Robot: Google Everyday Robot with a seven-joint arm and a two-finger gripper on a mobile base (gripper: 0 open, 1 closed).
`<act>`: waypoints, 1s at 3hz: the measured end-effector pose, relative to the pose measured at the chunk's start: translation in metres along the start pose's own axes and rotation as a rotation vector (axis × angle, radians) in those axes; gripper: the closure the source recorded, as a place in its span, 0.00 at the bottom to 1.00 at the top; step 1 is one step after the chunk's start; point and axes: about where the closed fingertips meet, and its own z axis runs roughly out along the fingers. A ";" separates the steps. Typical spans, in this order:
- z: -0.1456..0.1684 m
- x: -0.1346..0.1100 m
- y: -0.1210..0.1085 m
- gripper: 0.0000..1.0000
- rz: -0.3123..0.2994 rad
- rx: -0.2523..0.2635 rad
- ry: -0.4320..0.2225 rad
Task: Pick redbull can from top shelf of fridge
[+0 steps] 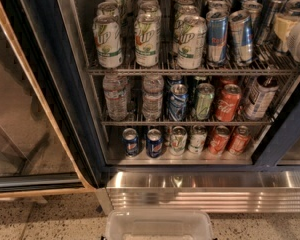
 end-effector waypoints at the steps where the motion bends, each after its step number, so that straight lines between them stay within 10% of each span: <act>1: -0.012 -0.008 0.000 1.00 0.021 -0.019 0.006; 3: -0.043 -0.017 -0.003 1.00 0.072 -0.039 0.028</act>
Offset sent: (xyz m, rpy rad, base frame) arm -0.0357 0.0106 0.0141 0.0762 0.0282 0.0427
